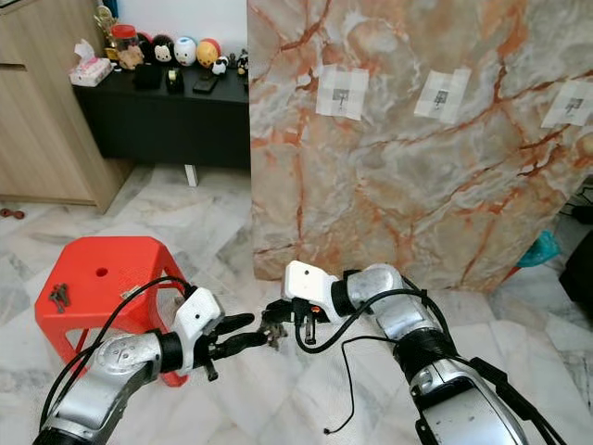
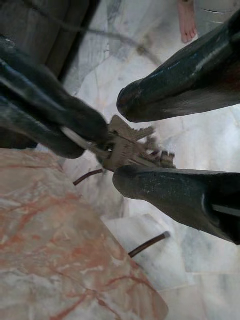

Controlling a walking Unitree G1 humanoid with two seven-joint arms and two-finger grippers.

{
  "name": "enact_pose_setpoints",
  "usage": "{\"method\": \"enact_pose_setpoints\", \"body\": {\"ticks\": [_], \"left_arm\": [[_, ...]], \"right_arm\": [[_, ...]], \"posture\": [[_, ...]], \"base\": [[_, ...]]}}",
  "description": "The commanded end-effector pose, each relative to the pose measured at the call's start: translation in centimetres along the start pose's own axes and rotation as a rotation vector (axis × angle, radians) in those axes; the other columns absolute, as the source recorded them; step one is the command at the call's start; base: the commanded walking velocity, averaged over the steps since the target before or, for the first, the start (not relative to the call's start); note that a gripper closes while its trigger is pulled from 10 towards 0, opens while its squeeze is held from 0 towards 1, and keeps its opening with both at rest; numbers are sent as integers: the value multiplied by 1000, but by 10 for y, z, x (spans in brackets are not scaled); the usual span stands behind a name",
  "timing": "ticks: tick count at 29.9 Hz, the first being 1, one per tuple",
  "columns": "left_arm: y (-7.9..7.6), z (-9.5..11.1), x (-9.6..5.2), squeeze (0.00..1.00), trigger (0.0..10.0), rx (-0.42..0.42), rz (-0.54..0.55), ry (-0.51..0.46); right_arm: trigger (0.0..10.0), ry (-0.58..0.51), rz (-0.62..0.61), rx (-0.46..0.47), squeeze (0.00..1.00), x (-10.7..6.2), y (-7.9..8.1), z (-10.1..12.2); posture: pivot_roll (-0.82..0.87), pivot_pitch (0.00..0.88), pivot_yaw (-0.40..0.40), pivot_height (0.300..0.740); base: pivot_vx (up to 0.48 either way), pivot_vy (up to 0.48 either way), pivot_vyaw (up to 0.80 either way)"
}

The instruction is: Hang keys on a hook

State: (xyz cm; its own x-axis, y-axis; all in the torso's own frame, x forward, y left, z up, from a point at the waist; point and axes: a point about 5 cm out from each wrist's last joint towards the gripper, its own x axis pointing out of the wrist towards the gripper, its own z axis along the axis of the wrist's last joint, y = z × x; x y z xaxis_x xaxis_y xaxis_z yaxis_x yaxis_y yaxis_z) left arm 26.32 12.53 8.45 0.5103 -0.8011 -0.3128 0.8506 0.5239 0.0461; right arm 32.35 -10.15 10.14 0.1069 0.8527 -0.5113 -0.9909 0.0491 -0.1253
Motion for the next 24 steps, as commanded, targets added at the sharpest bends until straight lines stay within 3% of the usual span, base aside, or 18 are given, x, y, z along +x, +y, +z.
{"method": "enact_pose_setpoints", "body": {"ticks": [1,20,21,22,24], "left_arm": [[-1,3,3,0,10000,-7,-16,-1],[-3,-4,15,0,10000,-5,5,39],[-3,-4,14,0,3608,-1,8,43],[-2,-4,14,0,0,3,10,46],[-1,-5,13,0,0,5,14,49]], "right_arm": [[10000,-28,5,-53,0,-2,-4,12],[10000,-78,20,-93,0,-1,-4,27],[10000,-77,19,-92,0,-1,-4,26],[10000,-72,18,-92,0,-1,-4,25],[10000,-70,16,-89,0,-1,-3,24]], "posture": [[71,0,-152,740],[64,0,-155,740],[64,0,-156,740],[66,0,-156,740],[66,0,-155,740]], "base": [[0,0,0],[0,0,0],[0,0,0],[0,0,0],[0,0,0]]}}
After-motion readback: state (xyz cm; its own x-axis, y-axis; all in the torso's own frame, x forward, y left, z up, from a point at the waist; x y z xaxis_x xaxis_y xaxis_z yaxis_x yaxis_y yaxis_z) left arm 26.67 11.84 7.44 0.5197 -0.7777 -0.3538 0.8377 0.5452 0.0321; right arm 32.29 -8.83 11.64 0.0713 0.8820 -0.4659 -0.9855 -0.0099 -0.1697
